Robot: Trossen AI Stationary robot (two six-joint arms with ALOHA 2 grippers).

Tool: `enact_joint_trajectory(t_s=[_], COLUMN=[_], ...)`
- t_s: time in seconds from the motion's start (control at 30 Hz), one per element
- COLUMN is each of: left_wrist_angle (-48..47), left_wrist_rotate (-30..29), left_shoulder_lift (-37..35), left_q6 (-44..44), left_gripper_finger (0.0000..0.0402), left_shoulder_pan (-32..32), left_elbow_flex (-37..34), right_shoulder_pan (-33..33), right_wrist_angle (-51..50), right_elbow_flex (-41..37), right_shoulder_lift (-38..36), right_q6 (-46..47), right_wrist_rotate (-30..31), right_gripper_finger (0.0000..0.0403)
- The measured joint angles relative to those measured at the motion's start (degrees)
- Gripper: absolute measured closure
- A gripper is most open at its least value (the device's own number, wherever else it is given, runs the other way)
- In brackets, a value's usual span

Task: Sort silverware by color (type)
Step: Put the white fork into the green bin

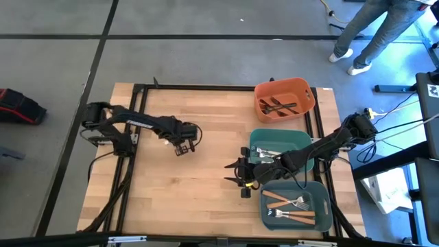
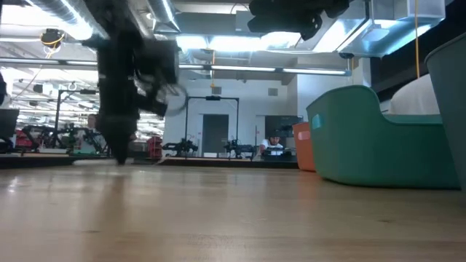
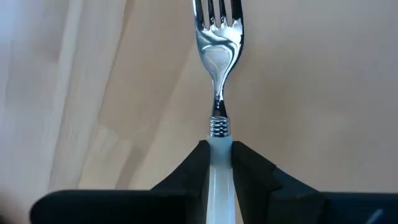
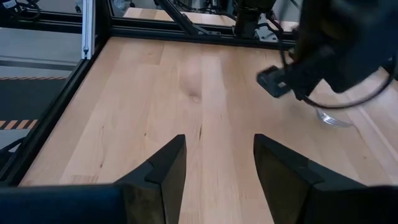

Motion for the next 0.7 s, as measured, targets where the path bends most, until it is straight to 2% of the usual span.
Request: enact_joint_trajectory(t_s=[0.17, 0.3, 0.5, 0.7], left_wrist_angle=[1.5, 6.2, 22.6, 41.5], left_wrist_rotate=[-2.5, -7.5, -13.5, -13.4], left_shoulder_lift=[-7.0, -11.7, -14.7, -14.7], left_q6=[-1.8, -2.3, 2.2, 10.7], left_gripper_finger=[0.0352, 0.0352, 0.0352, 0.0352], left_shoulder_pan=[-6.9, -13.6, -23.4, -29.7], left_elbow_flex=[0.2, -0.2, -3.5, -7.2], right_shoulder_pan=[0.0, 0.0, 0.0, 0.0], right_wrist_angle=[-0.1, -0.1, -0.3, 0.9], right_elbow_flex=[0.0, 0.0, 0.0, 0.0], right_shoulder_lift=[0.0, 0.0, 0.0, 0.5], right_q6=[0.0, 0.0, 0.0, 0.0], right_wrist_rotate=[0.0, 0.1, 2.8, 5.7], right_gripper_finger=[0.0230, 0.0230, 0.0230, 0.0230])
